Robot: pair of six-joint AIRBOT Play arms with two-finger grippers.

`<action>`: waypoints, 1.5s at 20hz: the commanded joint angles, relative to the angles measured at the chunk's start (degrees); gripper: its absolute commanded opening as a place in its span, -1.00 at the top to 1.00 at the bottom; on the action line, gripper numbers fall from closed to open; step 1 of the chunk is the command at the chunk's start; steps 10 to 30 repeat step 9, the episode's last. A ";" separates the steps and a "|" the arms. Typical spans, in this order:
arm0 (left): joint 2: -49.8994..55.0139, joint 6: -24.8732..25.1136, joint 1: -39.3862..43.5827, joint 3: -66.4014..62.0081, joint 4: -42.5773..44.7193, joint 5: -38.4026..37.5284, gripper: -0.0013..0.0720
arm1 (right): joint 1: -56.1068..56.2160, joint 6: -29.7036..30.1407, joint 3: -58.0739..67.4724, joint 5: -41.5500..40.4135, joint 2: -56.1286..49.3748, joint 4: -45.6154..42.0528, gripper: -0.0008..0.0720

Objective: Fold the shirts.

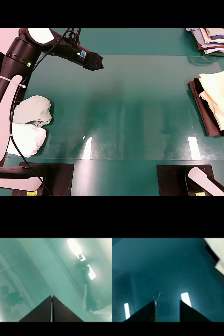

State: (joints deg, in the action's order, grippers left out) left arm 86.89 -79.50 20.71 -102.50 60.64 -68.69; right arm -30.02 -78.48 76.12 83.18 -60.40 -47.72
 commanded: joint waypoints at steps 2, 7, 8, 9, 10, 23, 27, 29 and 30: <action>0.00 0.00 0.00 0.00 0.00 1.05 0.88 | 15.41 1.79 -0.04 -1.40 0.33 1.09 0.93; 0.00 0.00 0.00 0.00 0.00 1.25 0.89 | 22.16 2.54 -0.04 -3.52 0.02 1.03 0.93; 0.00 0.00 0.00 0.00 0.00 1.22 0.89 | 22.56 2.54 -0.04 -3.50 0.02 1.03 0.93; 0.00 0.00 0.00 0.00 0.00 1.22 0.89 | 22.51 2.54 -0.04 -3.43 0.02 1.05 0.93; 0.00 0.00 0.00 0.00 0.00 1.22 0.89 | 22.51 2.54 -0.04 -3.43 0.02 1.05 0.93; 0.00 0.00 0.00 0.00 0.00 1.22 0.89 | 22.51 2.54 -0.04 -3.43 0.02 1.05 0.93; 0.00 0.00 0.00 0.00 0.00 1.22 0.89 | 22.51 2.54 -0.04 -3.43 0.02 1.05 0.93; 0.00 0.00 0.00 0.00 0.00 1.22 0.89 | 22.51 2.54 -0.04 -3.43 0.02 1.05 0.93; 0.00 0.00 0.00 0.00 0.00 1.22 0.89 | 22.51 2.54 -0.04 -3.43 0.02 1.05 0.93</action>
